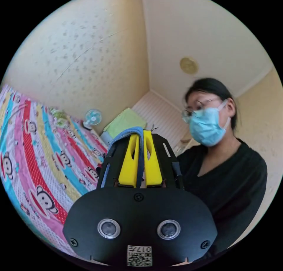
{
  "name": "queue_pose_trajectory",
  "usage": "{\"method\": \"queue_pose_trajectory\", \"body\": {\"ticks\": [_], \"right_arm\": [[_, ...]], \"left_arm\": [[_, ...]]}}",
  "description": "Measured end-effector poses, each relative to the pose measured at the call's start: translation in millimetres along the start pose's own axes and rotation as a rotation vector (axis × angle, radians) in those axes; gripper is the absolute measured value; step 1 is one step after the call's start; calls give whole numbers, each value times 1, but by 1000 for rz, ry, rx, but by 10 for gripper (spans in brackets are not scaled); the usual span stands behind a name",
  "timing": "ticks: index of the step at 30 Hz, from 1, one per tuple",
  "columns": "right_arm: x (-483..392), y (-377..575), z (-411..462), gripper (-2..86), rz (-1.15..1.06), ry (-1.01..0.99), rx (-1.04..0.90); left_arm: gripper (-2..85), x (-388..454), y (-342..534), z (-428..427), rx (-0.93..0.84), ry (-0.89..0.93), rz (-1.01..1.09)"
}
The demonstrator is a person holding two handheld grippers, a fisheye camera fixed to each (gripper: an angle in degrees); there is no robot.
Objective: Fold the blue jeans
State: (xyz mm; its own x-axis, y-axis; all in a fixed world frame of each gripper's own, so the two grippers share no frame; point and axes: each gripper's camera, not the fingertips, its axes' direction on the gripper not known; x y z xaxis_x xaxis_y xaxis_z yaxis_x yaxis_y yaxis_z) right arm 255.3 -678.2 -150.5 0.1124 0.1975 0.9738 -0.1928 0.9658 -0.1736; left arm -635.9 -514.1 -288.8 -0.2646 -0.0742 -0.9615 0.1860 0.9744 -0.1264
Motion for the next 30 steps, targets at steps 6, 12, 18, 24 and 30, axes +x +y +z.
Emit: {"method": "queue_pose_trajectory", "body": {"ticks": [6,12,18,24,30], "right_arm": [[135,24,11,1,283,219,-91],[190,96,49,1,418,382,-290],[202,268,96,10,784,326,-562],[190,356,89,61,1046,247,-722],[236,310,39,129,1081,445,-557]], "left_arm": [[-1,-128,-12,61,-119,-212,-190],[8,-207,48,121,-339,-489,-270],[30,-259,215,166,-625,-579,-634],[149,-275,300,166,-781,-612,-917],[179,-316,239,153,-580,-661,-831]]}}
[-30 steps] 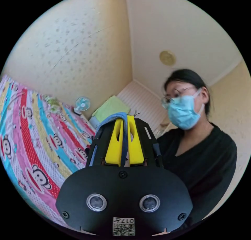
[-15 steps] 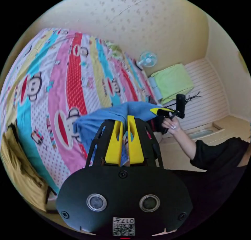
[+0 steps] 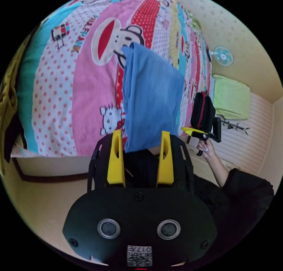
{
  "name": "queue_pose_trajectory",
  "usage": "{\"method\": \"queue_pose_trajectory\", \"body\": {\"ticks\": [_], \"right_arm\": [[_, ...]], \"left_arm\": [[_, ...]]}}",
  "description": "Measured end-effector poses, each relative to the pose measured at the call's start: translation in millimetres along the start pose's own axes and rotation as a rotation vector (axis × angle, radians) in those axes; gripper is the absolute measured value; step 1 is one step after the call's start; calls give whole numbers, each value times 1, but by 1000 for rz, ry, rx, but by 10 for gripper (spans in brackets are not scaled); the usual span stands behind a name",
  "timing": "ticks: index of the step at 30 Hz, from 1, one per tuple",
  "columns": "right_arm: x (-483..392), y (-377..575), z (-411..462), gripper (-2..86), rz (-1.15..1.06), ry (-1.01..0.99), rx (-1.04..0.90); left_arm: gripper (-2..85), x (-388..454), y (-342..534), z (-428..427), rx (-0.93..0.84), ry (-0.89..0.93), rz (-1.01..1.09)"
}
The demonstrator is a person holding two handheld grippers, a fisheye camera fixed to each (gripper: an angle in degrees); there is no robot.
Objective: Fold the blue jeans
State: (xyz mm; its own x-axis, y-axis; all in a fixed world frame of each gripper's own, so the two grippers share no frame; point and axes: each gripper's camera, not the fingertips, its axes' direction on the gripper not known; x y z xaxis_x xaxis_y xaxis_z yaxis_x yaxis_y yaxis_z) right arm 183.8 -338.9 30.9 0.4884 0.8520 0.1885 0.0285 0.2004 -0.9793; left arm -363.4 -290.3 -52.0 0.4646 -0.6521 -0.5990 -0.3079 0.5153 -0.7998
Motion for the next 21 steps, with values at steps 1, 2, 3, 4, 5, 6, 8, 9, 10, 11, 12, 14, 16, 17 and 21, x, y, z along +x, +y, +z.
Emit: {"method": "queue_pose_trajectory", "body": {"ticks": [1,2,3,4,5,6,8,9,10,11,12,14,16,17,21], "right_arm": [[3,-12,-11,137,17,-36,53],[7,-23,-16,143,35,-71,92],[9,-29,-16,146,42,-81,107],[14,-39,-13,150,60,-84,123],[22,-46,-4,151,82,-91,126],[26,-48,3,151,97,-95,126],[38,-44,41,148,147,-104,77],[38,-38,47,145,148,-113,100],[37,-25,51,138,163,-128,191],[35,-14,53,135,175,-140,259],[33,-9,55,134,181,-154,278],[28,0,58,121,184,-215,269],[28,1,59,105,168,-326,190],[27,1,59,94,161,-415,129],[-11,6,39,76,3,-464,65]], "left_arm": [[179,-2,-17,2,14,-4,5],[179,-3,-26,5,17,-7,8],[179,-6,-41,14,14,-14,12],[180,-10,-54,28,-9,-9,7],[181,-13,-59,36,-30,1,-2],[181,-20,-65,56,-72,41,-39],[177,-19,-55,60,47,21,-108],[169,-13,-48,62,90,4,-116],[161,-6,-41,69,80,13,-110],[158,-2,-37,73,79,17,-105],[146,5,-30,76,86,9,-87],[119,9,-25,83,23,4,-87],[87,7,-18,88,-60,154,-85],[84,6,-16,88,-79,178,-86],[74,11,3,32,-73,190,11]]}}
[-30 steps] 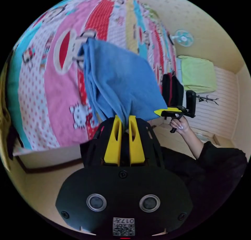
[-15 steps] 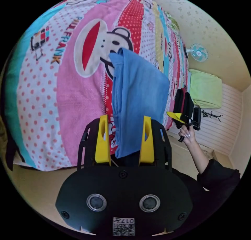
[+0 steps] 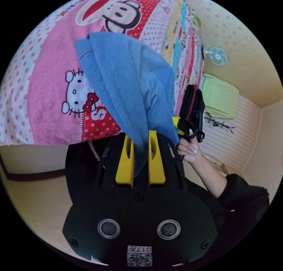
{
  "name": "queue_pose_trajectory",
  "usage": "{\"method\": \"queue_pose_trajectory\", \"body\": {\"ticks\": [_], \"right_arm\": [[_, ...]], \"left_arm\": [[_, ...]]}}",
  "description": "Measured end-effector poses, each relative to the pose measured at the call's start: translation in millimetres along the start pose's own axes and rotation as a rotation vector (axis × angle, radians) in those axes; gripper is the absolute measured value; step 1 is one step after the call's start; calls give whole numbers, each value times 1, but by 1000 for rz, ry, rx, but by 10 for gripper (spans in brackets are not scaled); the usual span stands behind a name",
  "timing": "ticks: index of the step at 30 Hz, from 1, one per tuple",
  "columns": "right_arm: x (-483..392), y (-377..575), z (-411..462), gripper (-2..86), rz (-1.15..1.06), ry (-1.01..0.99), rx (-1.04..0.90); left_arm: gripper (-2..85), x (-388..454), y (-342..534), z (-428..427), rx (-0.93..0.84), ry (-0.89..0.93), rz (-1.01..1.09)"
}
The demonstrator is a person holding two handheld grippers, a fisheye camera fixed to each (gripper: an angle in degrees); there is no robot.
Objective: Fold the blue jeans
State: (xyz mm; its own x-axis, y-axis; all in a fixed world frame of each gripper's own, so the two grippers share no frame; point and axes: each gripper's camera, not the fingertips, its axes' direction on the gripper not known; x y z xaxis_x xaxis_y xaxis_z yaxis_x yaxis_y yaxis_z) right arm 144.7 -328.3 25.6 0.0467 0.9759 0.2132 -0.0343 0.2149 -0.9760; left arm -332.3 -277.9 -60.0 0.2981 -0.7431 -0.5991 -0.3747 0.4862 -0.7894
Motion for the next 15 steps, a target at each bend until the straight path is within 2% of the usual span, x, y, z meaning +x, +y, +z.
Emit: {"method": "queue_pose_trajectory", "body": {"ticks": [4,8,13,15], "right_arm": [[-74,-12,16,68,-178,-173,-23],[-154,-48,71,68,-323,-349,-68],[-242,-105,146,69,-481,-438,-119],[-261,-128,170,70,-498,-413,-121]], "left_arm": [[68,15,32,-112,185,18,84],[67,25,59,-210,361,-23,131],[69,21,89,-342,642,-165,157],[78,0,90,-374,709,-190,96]]}}
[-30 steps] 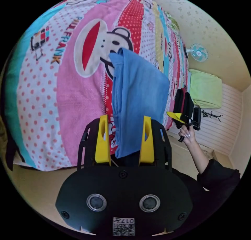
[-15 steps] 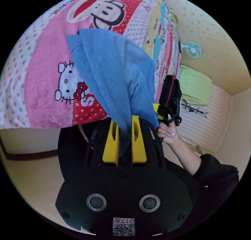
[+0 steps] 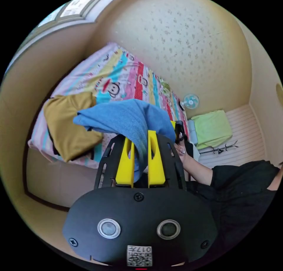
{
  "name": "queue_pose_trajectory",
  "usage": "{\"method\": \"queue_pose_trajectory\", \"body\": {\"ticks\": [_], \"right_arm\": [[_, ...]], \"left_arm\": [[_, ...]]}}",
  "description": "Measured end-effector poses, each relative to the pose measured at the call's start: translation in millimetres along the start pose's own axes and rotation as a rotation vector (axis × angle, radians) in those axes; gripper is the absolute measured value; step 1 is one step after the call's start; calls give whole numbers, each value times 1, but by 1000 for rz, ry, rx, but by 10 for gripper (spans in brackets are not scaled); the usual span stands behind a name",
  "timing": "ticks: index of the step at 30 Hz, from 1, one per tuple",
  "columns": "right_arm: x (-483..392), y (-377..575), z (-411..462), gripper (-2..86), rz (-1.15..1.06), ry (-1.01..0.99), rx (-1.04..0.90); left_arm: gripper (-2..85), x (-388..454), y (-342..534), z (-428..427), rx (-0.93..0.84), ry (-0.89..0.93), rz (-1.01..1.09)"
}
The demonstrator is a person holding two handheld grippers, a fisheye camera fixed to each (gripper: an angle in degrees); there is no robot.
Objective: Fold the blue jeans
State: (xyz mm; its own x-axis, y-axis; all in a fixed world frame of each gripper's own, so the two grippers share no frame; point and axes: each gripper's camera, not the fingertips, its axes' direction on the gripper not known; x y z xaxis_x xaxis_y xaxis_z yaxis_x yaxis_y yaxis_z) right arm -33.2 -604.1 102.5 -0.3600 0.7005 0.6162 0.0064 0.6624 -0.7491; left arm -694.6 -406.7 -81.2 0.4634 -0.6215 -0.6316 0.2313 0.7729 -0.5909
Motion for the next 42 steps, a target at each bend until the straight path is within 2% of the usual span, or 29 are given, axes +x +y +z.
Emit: {"method": "queue_pose_trajectory", "body": {"ticks": [3,5,7,8,10,11,13,15,17,19,21,23,26,28,31,33,36,38,42], "right_arm": [[33,-27,16,69,127,227,-53],[69,-18,-3,51,266,416,-158],[92,9,-35,32,393,540,-234],[102,33,-65,25,485,621,-265],[108,78,-116,16,633,748,-283],[106,113,-153,13,736,819,-279],[97,170,-203,8,919,900,-272],[80,228,-243,6,1116,944,-256],[51,299,-276,4,1338,962,-186],[33,341,-287,4,1455,945,-87],[22,373,-286,4,1523,884,29],[23,398,-273,4,1527,767,162],[44,401,-259,4,1485,616,229],[54,392,-265,5,1473,602,224],[48,370,-290,7,1348,677,323],[34,361,-307,10,1251,712,431],[-17,356,-344,17,1088,853,706],[-76,355,-376,24,907,1011,955],[-139,356,-434,55,711,1152,1150]], "left_arm": [[106,-63,-7,-12,80,-132,-155],[110,-117,8,3,40,-256,-330],[95,-187,51,48,-145,-296,-548],[79,-203,66,62,-211,-274,-595],[20,-250,146,120,-463,-150,-775],[7,-257,168,132,-525,-125,-823],[-5,-269,273,171,-821,-58,-1063],[-8,-259,343,177,-978,-53,-1257],[-9,-241,391,172,-961,-8,-1425],[-10,-222,420,168,-784,121,-1601],[-10,-216,417,173,-717,173,-1643],[-10,-217,386,186,-787,142,-1541],[-10,-213,282,219,-1001,-65,-1152],[-10,-185,180,252,-1093,-229,-768],[-10,-118,73,286,-1084,-329,-411],[-10,-70,29,300,-1033,-331,-296],[-10,11,-9,318,-934,-251,-207],[-10,57,-11,330,-896,-191,-149],[-10,139,35,355,-887,-99,-51]]}}
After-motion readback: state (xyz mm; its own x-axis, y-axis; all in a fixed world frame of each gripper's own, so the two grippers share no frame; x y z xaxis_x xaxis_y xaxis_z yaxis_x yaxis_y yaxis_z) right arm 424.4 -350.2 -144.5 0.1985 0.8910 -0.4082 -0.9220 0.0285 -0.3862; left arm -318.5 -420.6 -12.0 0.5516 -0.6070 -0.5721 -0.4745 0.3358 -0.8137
